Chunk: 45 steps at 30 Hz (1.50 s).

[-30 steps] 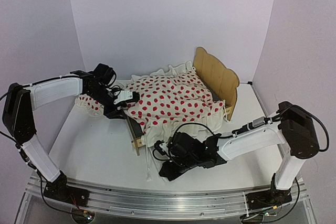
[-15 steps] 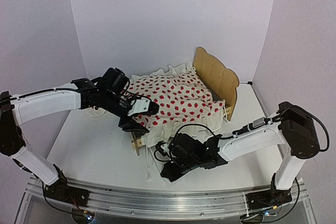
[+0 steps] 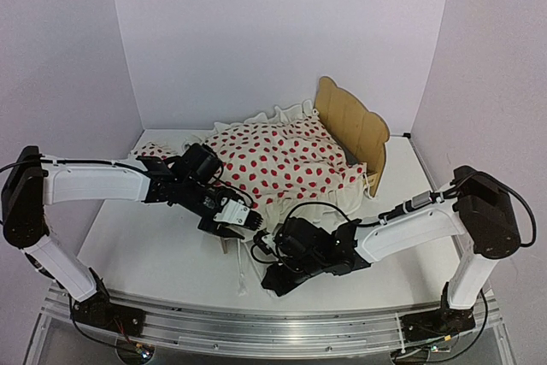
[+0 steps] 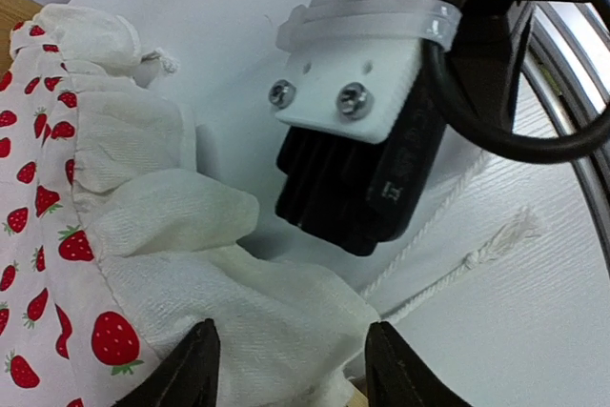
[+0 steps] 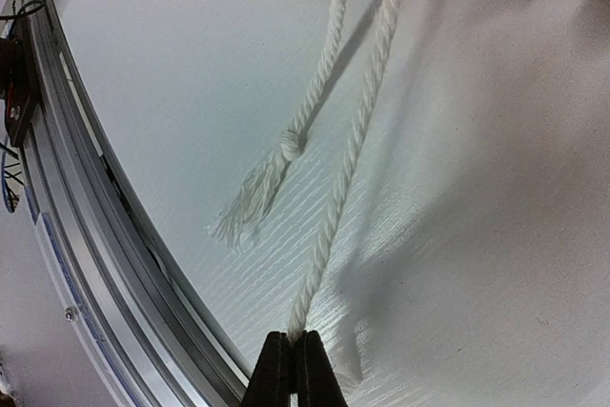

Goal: Set up the pet bed

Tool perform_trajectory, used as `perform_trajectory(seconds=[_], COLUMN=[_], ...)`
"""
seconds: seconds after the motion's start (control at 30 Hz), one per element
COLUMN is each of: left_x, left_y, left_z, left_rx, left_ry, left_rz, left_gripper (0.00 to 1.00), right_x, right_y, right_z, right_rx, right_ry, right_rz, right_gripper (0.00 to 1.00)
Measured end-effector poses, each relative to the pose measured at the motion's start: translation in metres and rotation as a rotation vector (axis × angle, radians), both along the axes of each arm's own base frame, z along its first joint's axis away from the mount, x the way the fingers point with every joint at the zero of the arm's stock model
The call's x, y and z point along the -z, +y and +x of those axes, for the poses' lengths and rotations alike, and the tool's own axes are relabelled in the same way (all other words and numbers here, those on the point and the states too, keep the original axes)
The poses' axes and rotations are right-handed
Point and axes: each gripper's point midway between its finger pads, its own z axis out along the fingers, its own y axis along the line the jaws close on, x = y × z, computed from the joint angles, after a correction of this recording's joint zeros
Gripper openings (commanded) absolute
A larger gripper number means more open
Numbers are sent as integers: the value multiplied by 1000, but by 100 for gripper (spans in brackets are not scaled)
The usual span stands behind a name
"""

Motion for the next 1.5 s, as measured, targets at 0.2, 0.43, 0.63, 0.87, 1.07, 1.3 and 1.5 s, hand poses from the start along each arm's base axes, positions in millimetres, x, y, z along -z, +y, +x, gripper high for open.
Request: perform_trajectory(seconds=[0.2,0.43,0.63,0.87,1.07,1.3,1.5], left_x=[-1,-17,-70,-79,-73,-66,-74], left_y=[-6,-16,-34,-13,11,21,19], left_z=[8,19,41,75,99,80,55], left_rx=[-11,-125,-281,-478,-577,-513,-405], left_ry=[-61,-18,78,194,217,200,251], left_rz=[-28,-91,-231,-288,-294,-275,-283], left_gripper=[0,0,0,0,0,24,58], right_x=[0,0,1,1,0,-1,-7], right_y=[-2,-2,-4,-4,-3,-3,-1], right_z=[1,1,1,1,0,-2,2], right_rx=[3,1,5,5,0,12,77], right_ry=[-5,-9,-12,-12,-6,14,41], right_rz=[-2,-3,-8,-6,-1,3,10], right_gripper=[0,0,0,0,0,0,0])
